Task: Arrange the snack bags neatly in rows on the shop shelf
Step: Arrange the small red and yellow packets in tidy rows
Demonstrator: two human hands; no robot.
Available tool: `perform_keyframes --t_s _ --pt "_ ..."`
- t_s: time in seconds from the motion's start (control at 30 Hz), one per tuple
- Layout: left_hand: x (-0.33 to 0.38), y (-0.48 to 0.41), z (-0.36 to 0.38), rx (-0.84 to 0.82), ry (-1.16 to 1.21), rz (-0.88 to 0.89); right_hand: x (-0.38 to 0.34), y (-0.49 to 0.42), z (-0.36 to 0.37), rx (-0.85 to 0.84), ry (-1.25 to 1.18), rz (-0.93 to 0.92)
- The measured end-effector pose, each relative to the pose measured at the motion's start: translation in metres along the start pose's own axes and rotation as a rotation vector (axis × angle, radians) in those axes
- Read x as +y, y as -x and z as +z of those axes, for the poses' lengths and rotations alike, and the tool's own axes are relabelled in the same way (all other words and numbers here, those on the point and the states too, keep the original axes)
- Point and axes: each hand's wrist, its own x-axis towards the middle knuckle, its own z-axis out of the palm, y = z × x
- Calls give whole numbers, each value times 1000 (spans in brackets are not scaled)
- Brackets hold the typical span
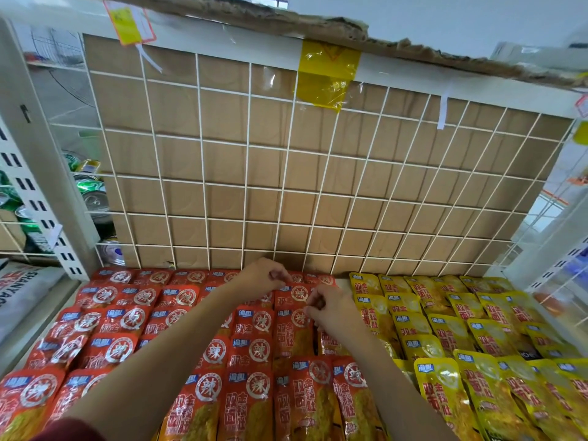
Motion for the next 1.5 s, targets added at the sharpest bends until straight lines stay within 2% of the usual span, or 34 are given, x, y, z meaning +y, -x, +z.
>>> perform_keyframes --t_s 0.23,0.43,0.6,0.77,0.87,1.07,1.2,1.5 --pt "1 7 -1 95 8 27 2 7 -8 187 23 -52" --pt "14 29 -1 136 -60 131 10 29 -20 180 111 -106" --pt "29 60 4 71 -102 176 14 58 -23 30 226 -177" --pt "30 82 11 113 -75 205 13 75 -19 -141 414 -169" --pt "28 94 15 144 -69 197 15 77 -14 -169 429 -179" --pt "24 113 22 155 -189 206 9 83 -15 -49 138 -168" --pt "28 124 31 135 -281 213 8 87 -25 24 -90 -45" --pt "39 137 51 -25 -456 187 40 103 -41 130 -152 98"
